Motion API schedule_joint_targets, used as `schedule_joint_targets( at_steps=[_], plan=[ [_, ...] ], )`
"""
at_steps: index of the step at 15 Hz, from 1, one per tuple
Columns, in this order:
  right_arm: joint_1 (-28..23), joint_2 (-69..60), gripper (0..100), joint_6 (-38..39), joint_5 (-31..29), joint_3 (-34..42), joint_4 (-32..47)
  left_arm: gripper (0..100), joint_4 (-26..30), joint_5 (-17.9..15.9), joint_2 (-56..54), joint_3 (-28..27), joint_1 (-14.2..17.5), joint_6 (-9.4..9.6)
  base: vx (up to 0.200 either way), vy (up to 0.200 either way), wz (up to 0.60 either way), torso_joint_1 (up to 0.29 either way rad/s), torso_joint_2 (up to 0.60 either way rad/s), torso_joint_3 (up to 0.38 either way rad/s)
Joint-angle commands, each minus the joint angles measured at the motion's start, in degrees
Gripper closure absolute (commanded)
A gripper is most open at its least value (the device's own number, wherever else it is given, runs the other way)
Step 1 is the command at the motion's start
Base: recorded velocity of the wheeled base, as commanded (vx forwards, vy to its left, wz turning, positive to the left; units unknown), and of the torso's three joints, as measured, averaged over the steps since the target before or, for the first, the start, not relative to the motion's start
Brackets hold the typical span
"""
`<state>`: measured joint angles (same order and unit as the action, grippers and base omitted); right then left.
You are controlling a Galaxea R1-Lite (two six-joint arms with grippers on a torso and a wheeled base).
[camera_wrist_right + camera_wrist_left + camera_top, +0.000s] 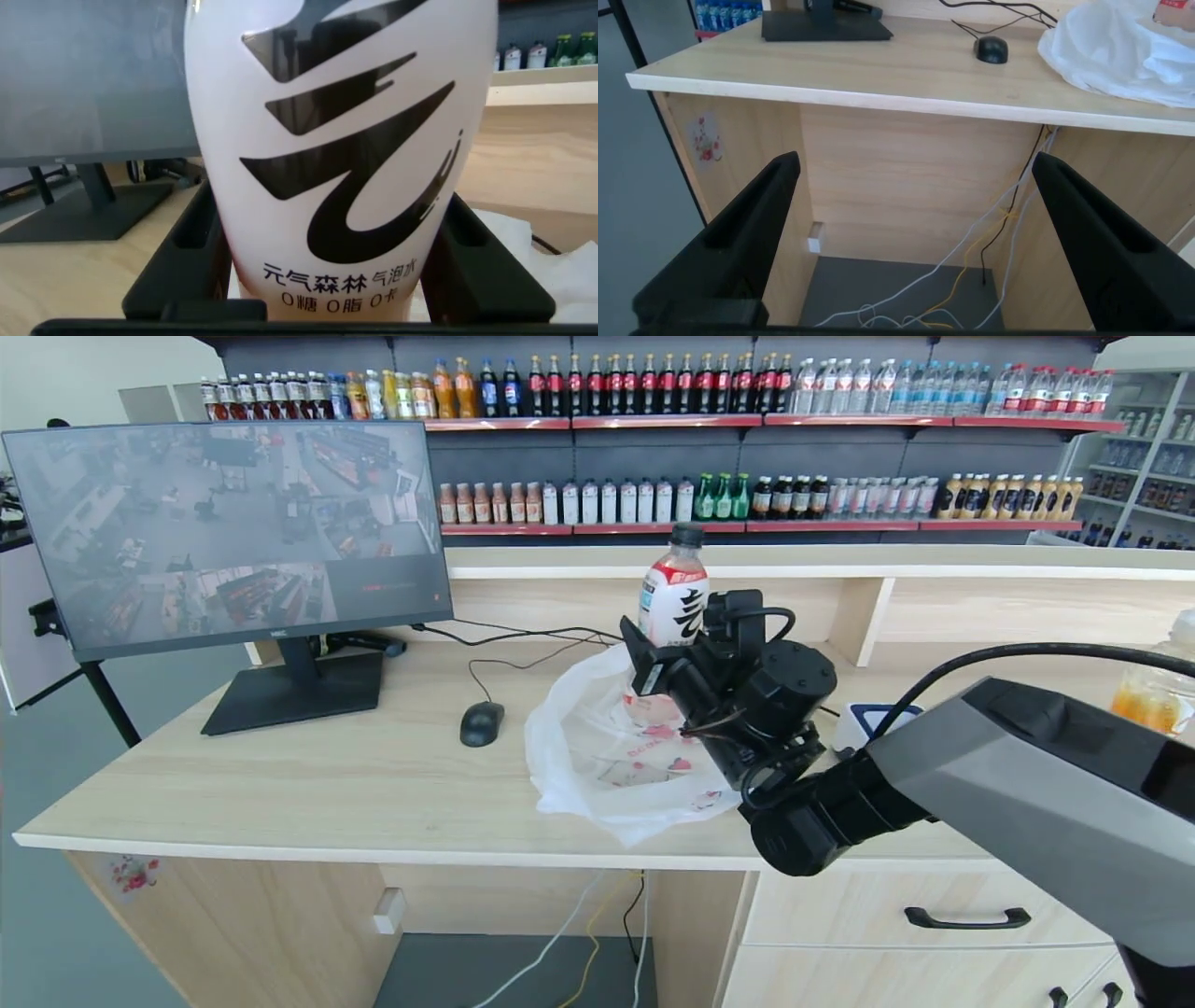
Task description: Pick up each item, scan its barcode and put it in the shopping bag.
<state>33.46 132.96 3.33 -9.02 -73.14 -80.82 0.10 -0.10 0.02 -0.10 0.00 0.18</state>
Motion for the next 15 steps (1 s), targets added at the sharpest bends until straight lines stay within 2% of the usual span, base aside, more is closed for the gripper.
schedule_joint_targets(
  at_steps=[1,7,15],
  plan=[
    [0.2,2.0,100,0.3,0.0,-1.6,0.9,0,0.0,0.0,0.0,0.0,0.0,-0.01,0.000,0.000,0.00,0.000,0.00,0.000],
    [1.3,6.3,100,0.9,-0.4,-11.7,9.4,0,0.0,0.0,0.0,0.0,0.0,-0.01,0.000,0.000,0.00,0.000,0.00,0.000],
    [1.3,7.9,100,1.1,-1.4,-11.7,10.0,0,0.0,0.0,0.0,0.0,0.0,-0.01,0.000,0.000,0.00,0.000,0.00,0.000]
  ],
)
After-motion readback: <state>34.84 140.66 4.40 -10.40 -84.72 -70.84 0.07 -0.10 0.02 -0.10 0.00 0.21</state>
